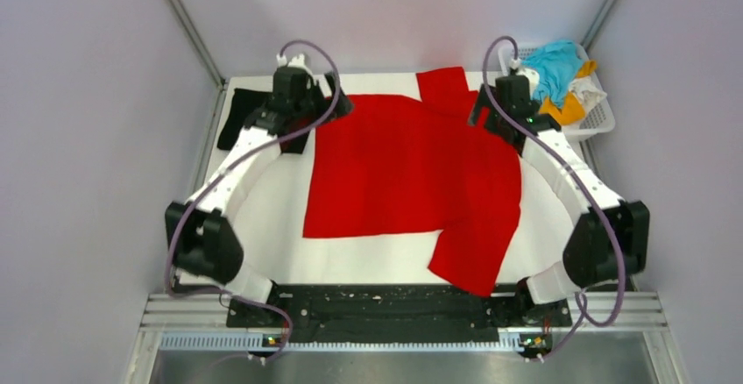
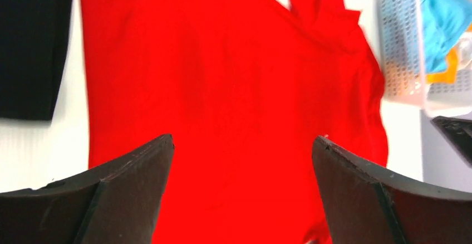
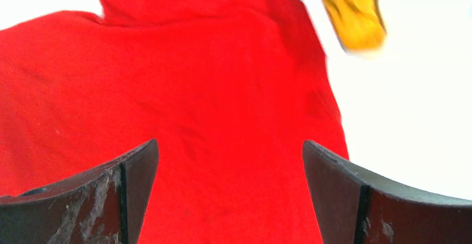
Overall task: Fold and stack the t-shirts
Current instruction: Flatten out the tshirt, then grab the side of the flattened tshirt closest away from the robot with both arms
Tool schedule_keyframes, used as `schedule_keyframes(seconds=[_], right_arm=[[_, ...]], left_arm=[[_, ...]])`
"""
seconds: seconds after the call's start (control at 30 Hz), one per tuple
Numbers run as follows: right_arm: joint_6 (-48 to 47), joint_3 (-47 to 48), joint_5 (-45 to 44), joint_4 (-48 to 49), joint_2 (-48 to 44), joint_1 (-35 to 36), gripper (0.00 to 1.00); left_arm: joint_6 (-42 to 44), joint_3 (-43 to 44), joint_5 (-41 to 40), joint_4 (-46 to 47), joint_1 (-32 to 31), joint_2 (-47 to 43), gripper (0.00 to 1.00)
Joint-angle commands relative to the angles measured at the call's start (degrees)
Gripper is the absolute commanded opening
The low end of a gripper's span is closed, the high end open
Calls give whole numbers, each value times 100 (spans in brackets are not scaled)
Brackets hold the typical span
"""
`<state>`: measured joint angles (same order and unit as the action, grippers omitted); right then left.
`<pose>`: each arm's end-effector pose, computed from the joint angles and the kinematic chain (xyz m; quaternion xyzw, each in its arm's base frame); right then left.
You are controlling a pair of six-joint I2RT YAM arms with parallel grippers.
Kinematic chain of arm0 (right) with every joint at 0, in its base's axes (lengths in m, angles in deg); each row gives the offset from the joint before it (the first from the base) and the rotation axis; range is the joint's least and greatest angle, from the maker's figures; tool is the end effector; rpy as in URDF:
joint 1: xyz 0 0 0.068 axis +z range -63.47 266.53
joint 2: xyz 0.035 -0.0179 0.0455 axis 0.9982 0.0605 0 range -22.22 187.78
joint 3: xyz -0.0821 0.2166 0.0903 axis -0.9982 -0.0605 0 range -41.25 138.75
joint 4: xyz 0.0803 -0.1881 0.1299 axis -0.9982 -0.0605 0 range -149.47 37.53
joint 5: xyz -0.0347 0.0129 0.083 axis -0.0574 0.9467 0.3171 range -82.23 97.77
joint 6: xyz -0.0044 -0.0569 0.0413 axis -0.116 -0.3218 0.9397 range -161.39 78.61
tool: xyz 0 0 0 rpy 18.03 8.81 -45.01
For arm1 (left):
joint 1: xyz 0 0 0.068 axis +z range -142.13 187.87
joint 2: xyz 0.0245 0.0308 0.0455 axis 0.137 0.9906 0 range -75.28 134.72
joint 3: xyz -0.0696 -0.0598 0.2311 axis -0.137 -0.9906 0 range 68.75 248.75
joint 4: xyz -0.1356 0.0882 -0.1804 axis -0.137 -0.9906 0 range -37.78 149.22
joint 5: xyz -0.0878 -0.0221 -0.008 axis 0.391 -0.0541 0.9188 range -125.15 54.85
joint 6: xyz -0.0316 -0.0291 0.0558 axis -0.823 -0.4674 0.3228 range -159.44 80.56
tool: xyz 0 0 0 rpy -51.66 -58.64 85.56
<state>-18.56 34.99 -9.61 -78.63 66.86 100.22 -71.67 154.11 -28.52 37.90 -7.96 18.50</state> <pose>0.3427 0.0656 0.2799 0.1359 0.8842 0.0039 0.4469 0.3643 -0.1102 0.3133 -0.0944 0.8588 -0.2498 0.4373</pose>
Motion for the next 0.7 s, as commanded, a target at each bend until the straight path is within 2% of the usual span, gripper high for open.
schedule_keyframes(seconds=[0.0, 0.17, 0.3, 0.47, 0.67], right_arm=[[755, -1132, -272, -5, -897, -250, 99], [917, -2077, 100, -1, -1804, -379, 99], [927, -2675, 234, 44, -2440, -368, 99], [808, -3057, 331, 33, -2898, -370, 99], [700, -3106, 385, -149, -2943, -372, 99]], left_arm=[[-275, -1829, -995, -662, -198, -1109, 99], [-920, -3261, -1366, -1635, -208, -2356, 99], [-1480, -4258, -1425, -1724, -217, -2923, 98], [-1959, -4949, -1427, -1290, -214, -3116, 86], [-2324, -5086, -1520, -1170, -212, -2658, 68]])
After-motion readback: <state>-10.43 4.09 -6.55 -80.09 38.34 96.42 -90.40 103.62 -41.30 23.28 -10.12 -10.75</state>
